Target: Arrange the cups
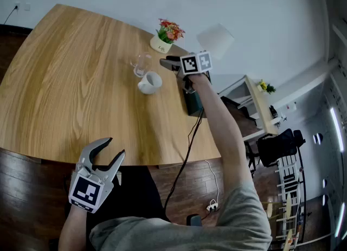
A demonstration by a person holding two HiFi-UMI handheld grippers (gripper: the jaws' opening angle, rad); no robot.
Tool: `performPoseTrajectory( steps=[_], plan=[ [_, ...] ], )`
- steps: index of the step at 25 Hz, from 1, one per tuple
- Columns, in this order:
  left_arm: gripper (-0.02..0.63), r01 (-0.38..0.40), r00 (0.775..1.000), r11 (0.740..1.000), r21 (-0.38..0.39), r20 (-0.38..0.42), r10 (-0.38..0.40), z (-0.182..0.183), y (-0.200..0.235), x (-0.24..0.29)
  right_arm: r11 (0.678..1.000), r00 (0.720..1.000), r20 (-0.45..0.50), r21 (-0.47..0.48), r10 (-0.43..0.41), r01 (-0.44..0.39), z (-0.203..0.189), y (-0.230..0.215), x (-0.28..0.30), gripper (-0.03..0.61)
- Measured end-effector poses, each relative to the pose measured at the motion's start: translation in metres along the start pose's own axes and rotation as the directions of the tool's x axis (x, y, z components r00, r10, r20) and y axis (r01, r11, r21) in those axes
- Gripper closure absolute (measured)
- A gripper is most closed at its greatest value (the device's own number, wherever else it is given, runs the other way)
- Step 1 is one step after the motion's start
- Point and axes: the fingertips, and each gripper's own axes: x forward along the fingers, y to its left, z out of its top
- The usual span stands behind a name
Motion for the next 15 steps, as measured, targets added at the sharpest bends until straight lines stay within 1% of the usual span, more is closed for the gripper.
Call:
performPoseTrajectory(
  steps=[5,8,9,11,13,14,15],
  plan=[
    [0.451,0.037,0.999,0.999,-0.027,0.012,-0.036,-0.002,-0.018,0.007,1.0,0.993,-0.116,0.026,-0.012,0.015,-0.005,-0.014,0.041,0.4],
    [0.45,0.044,0.999,0.999,0.002,-0.014,-0.044,-0.005,-0.023,0.013,0.999,0.985,-0.173,0.045,-0.019,0.027,-0.011,-0.021,0.059,0.411],
    [0.451,0.045,0.999,0.999,-0.001,-0.017,-0.045,-0.007,-0.023,0.016,0.998,0.98,-0.197,0.052,-0.021,0.031,-0.015,-0.023,0.066,0.411],
    [0.451,0.059,0.998,0.997,-0.043,-0.017,-0.06,-0.008,-0.022,0.025,0.997,0.969,-0.245,0.072,-0.017,0.036,-0.025,-0.027,0.077,0.414],
    [0.451,0.091,0.996,0.991,-0.101,0.004,-0.091,-0.002,-0.022,0.037,0.993,0.964,-0.264,0.114,0.016,0.015,-0.032,-0.025,0.086,0.425],
    [0.451,0.111,0.994,0.987,-0.112,0.014,-0.11,0.004,-0.024,0.046,0.99,0.964,-0.262,0.139,0.038,-0.001,-0.032,-0.023,0.089,0.449],
    [0.451,0.134,0.991,0.985,-0.108,0.024,-0.132,0.011,-0.026,0.056,0.987,0.965,-0.255,0.162,0.056,-0.014,-0.032,-0.022,0.091,0.451]
  ],
)
